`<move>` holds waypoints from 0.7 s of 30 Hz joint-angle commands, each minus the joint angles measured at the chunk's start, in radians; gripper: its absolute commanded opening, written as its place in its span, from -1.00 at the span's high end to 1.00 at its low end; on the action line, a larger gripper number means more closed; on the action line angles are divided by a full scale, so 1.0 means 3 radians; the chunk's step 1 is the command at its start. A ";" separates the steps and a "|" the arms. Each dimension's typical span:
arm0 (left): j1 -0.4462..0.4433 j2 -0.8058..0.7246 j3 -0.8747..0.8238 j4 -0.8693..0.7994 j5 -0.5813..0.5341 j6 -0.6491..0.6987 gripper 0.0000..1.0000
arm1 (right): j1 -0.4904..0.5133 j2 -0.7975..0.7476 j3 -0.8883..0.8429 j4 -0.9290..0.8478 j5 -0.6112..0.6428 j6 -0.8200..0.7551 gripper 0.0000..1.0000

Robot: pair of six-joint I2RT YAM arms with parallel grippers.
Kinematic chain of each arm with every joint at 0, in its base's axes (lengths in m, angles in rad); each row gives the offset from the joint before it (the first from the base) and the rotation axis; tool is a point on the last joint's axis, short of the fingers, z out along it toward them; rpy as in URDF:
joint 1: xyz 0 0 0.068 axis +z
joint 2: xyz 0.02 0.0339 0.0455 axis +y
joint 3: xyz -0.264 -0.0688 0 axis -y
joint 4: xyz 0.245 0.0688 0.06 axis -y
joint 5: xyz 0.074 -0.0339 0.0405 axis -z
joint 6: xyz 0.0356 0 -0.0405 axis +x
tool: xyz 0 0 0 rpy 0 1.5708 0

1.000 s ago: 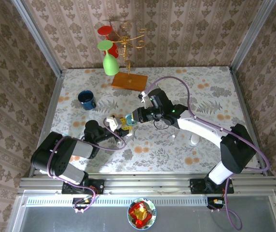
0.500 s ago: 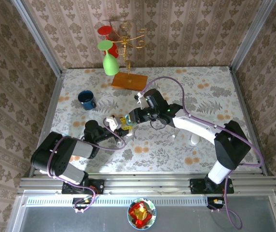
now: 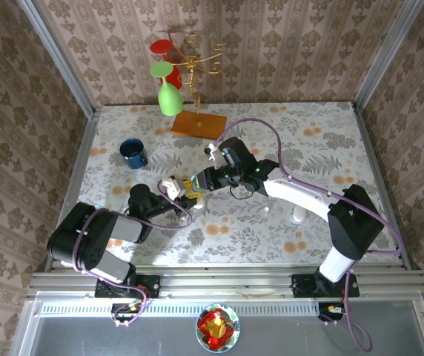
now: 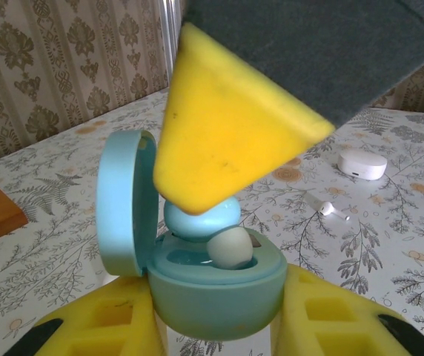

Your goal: Insert the wireless bluetooth earbuds into the charging case

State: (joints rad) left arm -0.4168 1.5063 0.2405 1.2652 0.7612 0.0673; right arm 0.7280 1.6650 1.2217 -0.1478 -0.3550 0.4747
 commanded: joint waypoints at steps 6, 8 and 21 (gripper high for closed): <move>0.0032 -0.0028 0.0029 0.0088 0.0047 -0.0081 0.49 | 0.0070 0.0100 0.0024 0.0062 -0.0121 -0.0033 0.54; 0.0029 -0.0026 0.0027 0.0088 0.0052 -0.0081 0.50 | 0.0071 0.0108 0.0002 0.0094 -0.0127 -0.0022 0.54; 0.0030 -0.0026 0.0027 0.0086 0.0080 -0.0071 0.49 | 0.0019 -0.0204 -0.0157 0.0188 -0.0029 -0.0086 0.10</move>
State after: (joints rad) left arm -0.4164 1.5063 0.2405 1.2629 0.7631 0.0593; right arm 0.7376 1.6600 1.1957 -0.1116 -0.3592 0.4709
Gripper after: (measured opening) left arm 0.318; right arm 0.448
